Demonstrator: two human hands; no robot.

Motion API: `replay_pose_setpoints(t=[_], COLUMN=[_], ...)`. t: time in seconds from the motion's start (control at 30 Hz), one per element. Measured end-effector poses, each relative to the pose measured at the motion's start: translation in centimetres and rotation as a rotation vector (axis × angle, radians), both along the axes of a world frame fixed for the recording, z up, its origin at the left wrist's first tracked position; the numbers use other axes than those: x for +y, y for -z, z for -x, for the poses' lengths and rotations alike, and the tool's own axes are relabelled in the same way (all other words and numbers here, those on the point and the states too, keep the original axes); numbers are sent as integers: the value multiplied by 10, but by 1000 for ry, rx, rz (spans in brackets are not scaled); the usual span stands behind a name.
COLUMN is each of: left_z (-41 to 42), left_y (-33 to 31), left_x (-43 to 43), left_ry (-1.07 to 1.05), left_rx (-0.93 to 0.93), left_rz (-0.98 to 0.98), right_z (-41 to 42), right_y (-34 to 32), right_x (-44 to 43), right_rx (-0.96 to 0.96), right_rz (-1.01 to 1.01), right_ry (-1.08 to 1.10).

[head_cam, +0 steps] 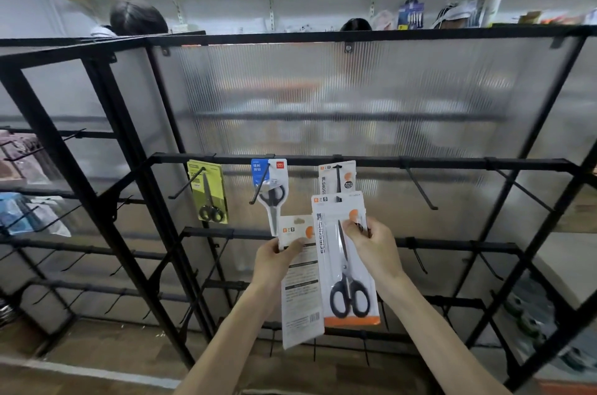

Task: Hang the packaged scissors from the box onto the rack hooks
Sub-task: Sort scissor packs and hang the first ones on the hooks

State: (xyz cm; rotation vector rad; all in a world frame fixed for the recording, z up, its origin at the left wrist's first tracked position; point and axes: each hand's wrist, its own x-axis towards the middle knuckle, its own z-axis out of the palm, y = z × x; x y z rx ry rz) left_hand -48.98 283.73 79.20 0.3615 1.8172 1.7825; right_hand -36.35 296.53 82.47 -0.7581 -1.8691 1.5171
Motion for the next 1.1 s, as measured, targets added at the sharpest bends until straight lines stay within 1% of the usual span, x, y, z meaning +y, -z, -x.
replay_pose_setpoints(t=[0.23,0.37,0.57,0.83,1.03,1.1], left_z=[1,5,18,42,46,45], left_y=[-1,1,4,-9,-11,-9], left_x=[-7,-5,9,37,44,43], left_ry=[4,8,-3,-60,-98,-114], left_rx=[-6,-26,13,116,162,157], left_rz=[-21,-31,40,76,103,102], right_z=[-1,-2,23,91,115,114], right_y=[5,10,5,4,10,19], right_x=[-2,2,21,79,104,101], right_rx=[-29,-11,-22,-194,-312,-366], right_rz=[6,63,36,-26,-53,-120], right_ry=[24,29,43,197,262,335])
